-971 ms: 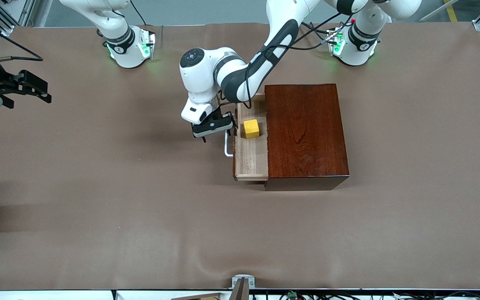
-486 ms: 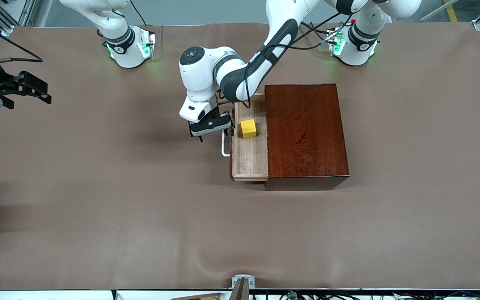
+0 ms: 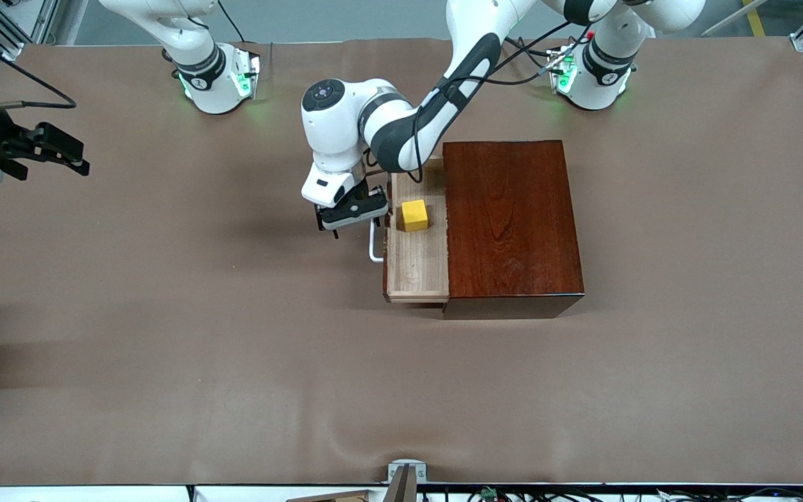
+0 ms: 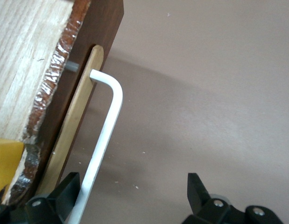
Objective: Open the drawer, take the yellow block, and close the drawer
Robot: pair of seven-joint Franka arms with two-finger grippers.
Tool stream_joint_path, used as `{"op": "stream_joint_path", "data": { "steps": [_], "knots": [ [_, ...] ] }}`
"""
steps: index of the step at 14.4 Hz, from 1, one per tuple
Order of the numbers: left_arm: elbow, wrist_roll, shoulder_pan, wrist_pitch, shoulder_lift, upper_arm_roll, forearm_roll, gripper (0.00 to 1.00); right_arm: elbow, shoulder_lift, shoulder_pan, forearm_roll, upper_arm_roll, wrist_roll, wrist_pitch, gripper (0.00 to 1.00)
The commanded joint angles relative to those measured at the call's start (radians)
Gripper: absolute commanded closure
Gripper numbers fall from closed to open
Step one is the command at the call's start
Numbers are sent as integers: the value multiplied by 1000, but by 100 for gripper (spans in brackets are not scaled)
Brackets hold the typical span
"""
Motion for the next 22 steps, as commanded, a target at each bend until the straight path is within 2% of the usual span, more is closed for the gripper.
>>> {"op": "stream_joint_path", "data": {
  "steps": [1, 6, 9, 15, 22],
  "knots": [
    [17, -19, 0, -29, -36, -7, -48, 0, 10, 7, 49, 8, 1, 130, -12, 0],
    [17, -6, 8, -105, -65, -3, -38, 0, 10, 24, 121, 16, 2, 296, -6, 0],
    [15, 111, 35, -236, -177, 33, -47, 0, 12, 44, 159, 63, 1, 420, 1, 0],
    [-19, 463, 217, -531, -419, 32, -52, 0, 12, 76, 213, 72, 1, 503, 24, 0],
    [-17, 924, 494, -756, -593, 30, -52, 0, 14, 142, 338, 74, 1, 832, 111, 0]
  ]
}}
